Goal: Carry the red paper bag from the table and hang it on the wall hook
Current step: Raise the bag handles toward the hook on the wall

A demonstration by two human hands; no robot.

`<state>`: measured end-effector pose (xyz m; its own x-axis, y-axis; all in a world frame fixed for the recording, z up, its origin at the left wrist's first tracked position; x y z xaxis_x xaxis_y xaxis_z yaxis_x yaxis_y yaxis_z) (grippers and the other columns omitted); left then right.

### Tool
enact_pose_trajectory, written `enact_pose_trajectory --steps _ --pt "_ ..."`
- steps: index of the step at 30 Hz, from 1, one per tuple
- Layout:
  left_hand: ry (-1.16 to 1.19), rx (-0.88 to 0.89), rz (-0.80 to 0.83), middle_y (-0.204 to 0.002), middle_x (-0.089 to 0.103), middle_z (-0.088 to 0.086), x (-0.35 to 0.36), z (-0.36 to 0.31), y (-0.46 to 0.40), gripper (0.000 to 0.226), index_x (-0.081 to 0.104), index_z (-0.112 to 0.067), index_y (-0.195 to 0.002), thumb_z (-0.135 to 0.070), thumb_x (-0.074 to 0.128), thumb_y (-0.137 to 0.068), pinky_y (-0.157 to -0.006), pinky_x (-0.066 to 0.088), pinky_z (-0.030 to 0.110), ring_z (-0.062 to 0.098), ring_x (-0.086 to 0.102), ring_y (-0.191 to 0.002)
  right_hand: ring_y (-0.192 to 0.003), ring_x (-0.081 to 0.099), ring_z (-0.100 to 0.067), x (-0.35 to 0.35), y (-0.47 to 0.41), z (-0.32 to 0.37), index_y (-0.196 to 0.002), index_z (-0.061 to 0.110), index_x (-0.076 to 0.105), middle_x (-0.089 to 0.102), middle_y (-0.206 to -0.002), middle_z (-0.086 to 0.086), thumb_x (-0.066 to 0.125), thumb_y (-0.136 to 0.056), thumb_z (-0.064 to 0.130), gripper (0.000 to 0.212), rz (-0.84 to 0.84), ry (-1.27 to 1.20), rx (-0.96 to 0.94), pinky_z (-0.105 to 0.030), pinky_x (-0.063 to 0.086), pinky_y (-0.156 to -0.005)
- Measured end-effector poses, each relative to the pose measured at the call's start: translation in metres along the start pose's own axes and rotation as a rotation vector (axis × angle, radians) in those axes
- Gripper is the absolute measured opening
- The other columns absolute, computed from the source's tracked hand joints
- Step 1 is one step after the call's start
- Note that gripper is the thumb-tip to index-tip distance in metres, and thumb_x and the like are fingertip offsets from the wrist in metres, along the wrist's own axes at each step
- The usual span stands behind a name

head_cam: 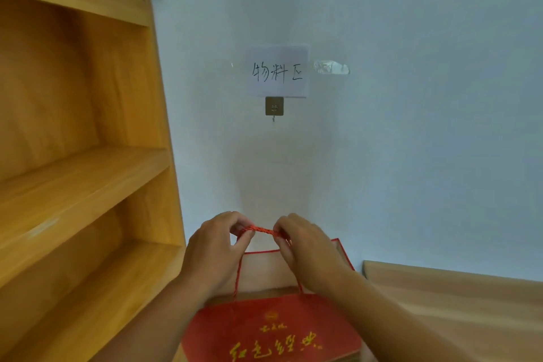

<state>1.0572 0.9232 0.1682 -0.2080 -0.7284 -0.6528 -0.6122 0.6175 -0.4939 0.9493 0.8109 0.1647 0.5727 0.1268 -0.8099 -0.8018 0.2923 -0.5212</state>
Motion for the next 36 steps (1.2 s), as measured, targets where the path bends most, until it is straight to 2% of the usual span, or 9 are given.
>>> enact_pose_trajectory --steps 5,13,18,24,29,34,36 --pt "0.088 -0.011 -0.025 -0.092 0.073 -0.014 0.013 -0.002 -0.039 0.005 0.070 -0.029 -0.097 -0.027 0.072 -0.092 -0.083 0.062 0.031 0.006 0.069 -0.088 -0.082 0.061 -0.019 -0.014 -0.035 -0.031 -0.099 0.017 0.060 0.061 -0.094 0.000 0.058 -0.101 0.019 0.003 -0.069 -0.213 0.091 -0.037 0.055 -0.076" --pt "0.182 0.002 -0.052 -0.092 0.074 -0.011 0.021 0.028 -0.126 0.007 0.072 -0.027 -0.098 -0.026 0.074 -0.091 -0.080 0.063 0.030 0.010 0.072 -0.086 -0.081 0.067 -0.016 -0.006 -0.122 -0.070 -0.092 0.020 0.067 0.068 -0.083 0.001 0.069 -0.095 0.019 0.003 -0.101 -0.317 0.171 -0.041 0.061 -0.078" --pt "0.265 0.053 -0.011 -0.086 0.073 -0.013 0.043 0.062 -0.189 0.009 0.075 -0.029 -0.096 -0.028 0.077 -0.088 -0.077 0.061 0.026 0.007 0.070 -0.081 -0.070 0.074 -0.010 0.003 -0.170 -0.108 -0.088 0.021 0.069 0.074 -0.076 0.001 0.080 -0.087 0.018 0.011 -0.157 -0.394 0.286 -0.032 0.064 -0.071" --pt "0.354 0.126 0.045 -0.082 0.073 -0.015 0.062 0.084 -0.259 0.009 0.077 -0.026 -0.092 -0.023 0.081 -0.084 -0.073 0.059 0.019 0.003 0.070 -0.082 -0.059 0.076 -0.013 0.021 -0.220 -0.140 -0.078 0.014 0.071 0.075 -0.066 -0.006 0.082 -0.084 0.010 0.013 -0.187 -0.416 0.376 -0.043 0.065 -0.067" --pt "0.419 0.145 0.026 -0.082 0.075 -0.011 0.073 0.090 -0.316 0.011 0.079 -0.021 -0.091 -0.020 0.084 -0.081 -0.069 0.058 0.016 0.003 0.070 -0.082 -0.061 0.076 -0.015 0.022 -0.264 -0.163 -0.079 0.013 0.073 0.076 -0.066 -0.007 0.083 -0.083 0.010 0.012 -0.211 -0.404 0.385 -0.040 0.065 -0.069" --pt "0.429 0.164 0.017 -0.085 0.076 -0.013 0.087 0.087 -0.364 0.012 0.079 -0.025 -0.092 -0.022 0.084 -0.081 -0.069 0.055 0.011 0.001 0.070 -0.084 -0.061 0.075 -0.015 0.016 -0.302 -0.193 -0.078 0.011 0.073 0.077 -0.064 -0.007 0.085 -0.082 0.011 0.012 -0.235 -0.388 0.356 -0.018 0.059 -0.064" --pt "0.423 0.152 0.004 -0.083 0.075 -0.014 0.090 0.089 -0.380 0.012 0.078 -0.029 -0.091 -0.025 0.084 -0.081 -0.071 0.056 0.012 0.000 0.070 -0.083 -0.061 0.076 -0.016 0.016 -0.317 -0.205 -0.079 0.010 0.074 0.077 -0.065 -0.008 0.085 -0.081 0.011 0.012 -0.240 -0.416 0.346 -0.021 0.060 -0.066"
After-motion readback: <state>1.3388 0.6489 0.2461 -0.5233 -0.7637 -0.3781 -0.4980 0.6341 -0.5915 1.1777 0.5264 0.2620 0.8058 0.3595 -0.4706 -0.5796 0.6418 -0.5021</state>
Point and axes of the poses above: each hand's wrist, its own y-axis away from the middle knuckle, its own x-axis out of the palm, z = x × y, the point moved 10 cm from there along -y, towards the middle knuckle
